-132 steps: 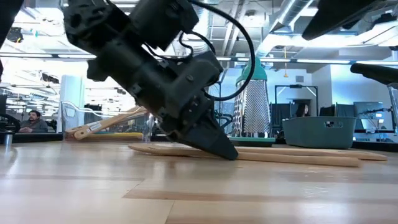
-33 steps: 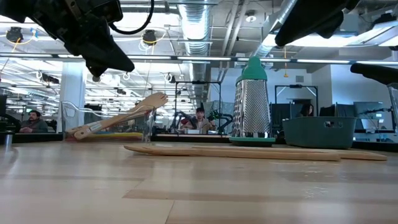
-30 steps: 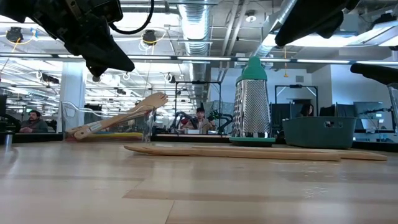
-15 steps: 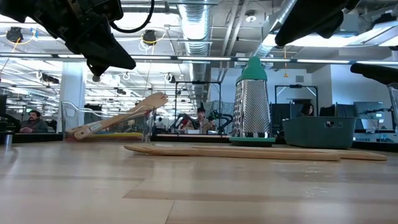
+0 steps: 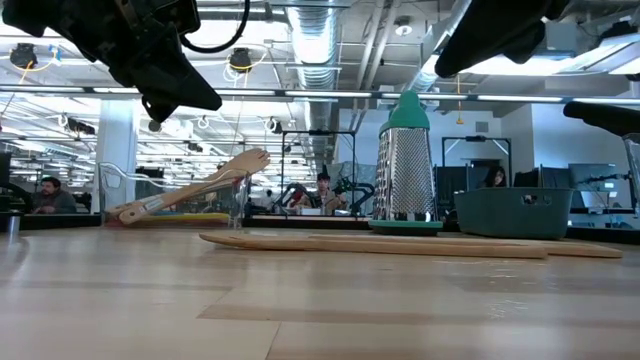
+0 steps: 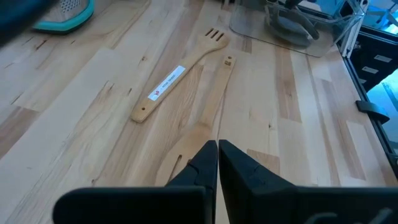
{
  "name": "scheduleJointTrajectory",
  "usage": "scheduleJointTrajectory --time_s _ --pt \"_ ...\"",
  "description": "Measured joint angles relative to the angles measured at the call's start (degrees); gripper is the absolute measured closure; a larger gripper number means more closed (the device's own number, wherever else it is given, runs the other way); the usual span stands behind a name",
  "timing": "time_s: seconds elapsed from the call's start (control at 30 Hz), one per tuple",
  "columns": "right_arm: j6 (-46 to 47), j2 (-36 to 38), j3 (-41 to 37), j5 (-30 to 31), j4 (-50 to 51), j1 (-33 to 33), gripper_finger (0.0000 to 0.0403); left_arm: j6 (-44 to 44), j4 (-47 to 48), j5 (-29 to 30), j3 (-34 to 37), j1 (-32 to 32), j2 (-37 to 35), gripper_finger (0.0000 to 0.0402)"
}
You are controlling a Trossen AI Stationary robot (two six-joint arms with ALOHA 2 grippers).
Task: Pick & Place Kitchen Items
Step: Put the bottom wooden slotted spoon into the left transparent bin
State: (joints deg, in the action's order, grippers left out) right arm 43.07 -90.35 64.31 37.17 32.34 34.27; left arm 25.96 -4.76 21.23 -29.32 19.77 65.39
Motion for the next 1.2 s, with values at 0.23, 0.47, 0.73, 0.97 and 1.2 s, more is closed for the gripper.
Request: scheduleJointTrajectory --time_s 0.23,0.47,0.73,0.97,1.2 --pt "0.00 0.00 -0.02 0.12 -0.24 -0.71 0.0403 -0.05 -0.54 0.02 0.00 -0.02 0.00 0.0399" --pt "-0.05 0.00 0.00 0.14 -0.20 -1.84 0.0403 0.22 -0.78 -2.12 1.42 0.04 0.57 0.0399" --pt "-0.07 0.00 -0.01 0.14 0.21 -1.79 0.0403 4.35 -10.06 -2.07 5.40 -0.02 7.90 0.0399" --pt "-0.07 0.00 0.00 0.13 0.22 -1.80 0.0403 2.75 -17.38 -5.23 5.01 -2.62 16.73 0.0399" --pt "-0.07 0.00 -0.02 0.13 0.24 -1.77 0.0403 2.80 -17.98 -7.76 4.11 -4.15 20.52 0.0399"
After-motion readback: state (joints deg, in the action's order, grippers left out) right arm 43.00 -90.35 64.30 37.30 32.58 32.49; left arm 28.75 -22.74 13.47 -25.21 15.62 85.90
